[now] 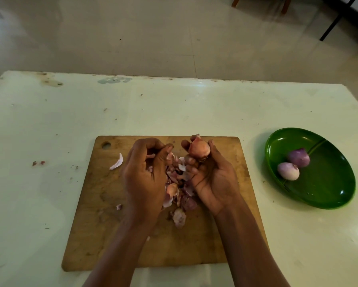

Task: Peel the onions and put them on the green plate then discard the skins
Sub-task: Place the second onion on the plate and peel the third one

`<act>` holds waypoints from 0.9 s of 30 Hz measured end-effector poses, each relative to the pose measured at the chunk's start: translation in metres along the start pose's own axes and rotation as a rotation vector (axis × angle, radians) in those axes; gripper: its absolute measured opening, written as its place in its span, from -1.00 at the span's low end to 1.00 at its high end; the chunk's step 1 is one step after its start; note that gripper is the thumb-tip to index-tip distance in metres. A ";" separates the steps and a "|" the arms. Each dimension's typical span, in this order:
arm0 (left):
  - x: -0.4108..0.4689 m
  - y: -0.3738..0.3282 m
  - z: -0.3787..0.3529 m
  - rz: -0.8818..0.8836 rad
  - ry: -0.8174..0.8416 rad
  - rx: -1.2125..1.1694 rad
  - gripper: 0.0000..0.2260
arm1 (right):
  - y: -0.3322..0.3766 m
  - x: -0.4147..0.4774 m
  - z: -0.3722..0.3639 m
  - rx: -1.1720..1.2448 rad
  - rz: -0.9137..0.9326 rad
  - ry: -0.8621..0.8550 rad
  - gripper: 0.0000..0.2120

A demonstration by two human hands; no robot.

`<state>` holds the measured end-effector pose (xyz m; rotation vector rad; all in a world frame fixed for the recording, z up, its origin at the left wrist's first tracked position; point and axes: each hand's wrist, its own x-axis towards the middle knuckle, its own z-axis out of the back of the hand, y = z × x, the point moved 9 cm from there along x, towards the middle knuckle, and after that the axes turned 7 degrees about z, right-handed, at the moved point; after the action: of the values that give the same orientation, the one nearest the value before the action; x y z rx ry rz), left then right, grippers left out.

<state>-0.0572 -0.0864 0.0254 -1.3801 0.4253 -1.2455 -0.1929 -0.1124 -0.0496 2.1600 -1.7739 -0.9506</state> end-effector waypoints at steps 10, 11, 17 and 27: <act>0.002 0.000 -0.009 0.000 0.069 0.073 -0.77 | -0.003 0.001 -0.006 -0.045 -0.019 0.105 -0.45; 0.002 0.000 -0.009 0.010 0.079 0.063 -0.77 | -0.004 0.001 -0.008 -0.058 -0.023 0.126 -0.47; 0.000 -0.005 -0.020 0.007 0.161 0.024 -0.76 | -0.005 -0.006 -0.020 -0.086 -0.018 0.186 -0.61; 0.001 -0.003 -0.018 0.037 0.143 -0.001 -0.87 | -0.009 -0.004 -0.009 -0.179 -0.051 0.109 -0.58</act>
<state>-0.0733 -0.0956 0.0244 -1.2830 0.5485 -1.3182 -0.1805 -0.1083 -0.0461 2.1108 -1.5294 -0.9451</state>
